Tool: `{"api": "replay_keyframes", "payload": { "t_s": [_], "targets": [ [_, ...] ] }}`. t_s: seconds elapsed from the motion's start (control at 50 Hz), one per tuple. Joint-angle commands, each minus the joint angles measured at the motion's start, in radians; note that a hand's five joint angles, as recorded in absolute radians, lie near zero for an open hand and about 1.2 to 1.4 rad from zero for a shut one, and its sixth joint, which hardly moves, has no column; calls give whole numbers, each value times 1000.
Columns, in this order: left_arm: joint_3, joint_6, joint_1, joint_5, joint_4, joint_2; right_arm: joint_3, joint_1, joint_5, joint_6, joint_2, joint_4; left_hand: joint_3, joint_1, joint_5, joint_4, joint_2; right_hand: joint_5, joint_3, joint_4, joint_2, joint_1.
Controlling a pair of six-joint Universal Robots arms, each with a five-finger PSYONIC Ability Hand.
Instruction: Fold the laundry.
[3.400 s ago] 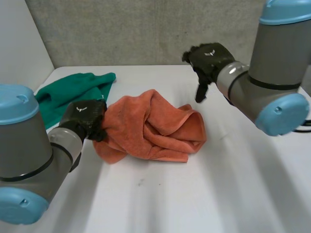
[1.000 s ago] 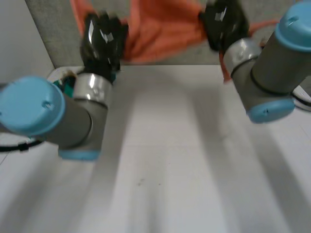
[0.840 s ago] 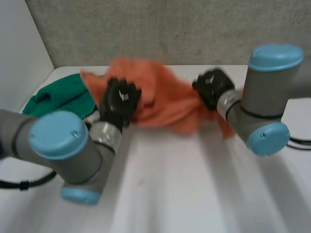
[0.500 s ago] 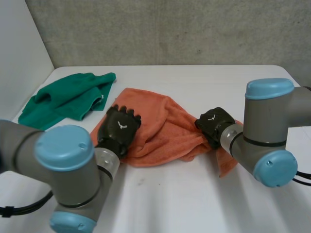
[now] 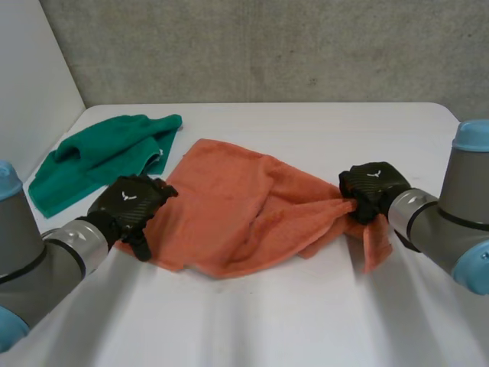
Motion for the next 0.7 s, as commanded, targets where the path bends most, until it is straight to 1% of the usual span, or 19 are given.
{"api": "replay_keyframes", "payload": {
  "t_s": [0.02,0.12,0.22,0.28,0.44,0.46,0.5,0.7],
  "targets": [
    [6,87,40,43,-2,-62,-1,-13,-22,-48,12,5,43,43,54,50,48,243,214,207,229,449],
    [20,208,44,36,8,-148,3,-7,-23,-49,15,4,43,43,54,50,48,243,214,207,229,449],
    [34,263,66,37,20,-191,9,-7,-25,-48,12,-1,84,84,95,91,89,243,214,207,229,449],
    [53,266,71,37,29,-201,12,-6,-23,-48,12,-2,166,166,177,173,171,243,214,207,229,449],
    [93,266,77,37,37,-251,16,-6,-25,-48,12,-4,248,248,260,256,253,243,214,207,229,449],
    [101,266,78,39,35,-254,16,-6,-25,-49,12,-4,304,303,315,311,309,243,214,207,229,449],
    [109,266,78,37,37,-254,18,-6,-23,-49,12,-4,342,342,354,349,347,243,214,207,229,449],
    [150,266,77,37,40,-303,19,-6,-23,-49,14,-4,398,398,409,405,403,243,214,207,229,449]
  ]
}}
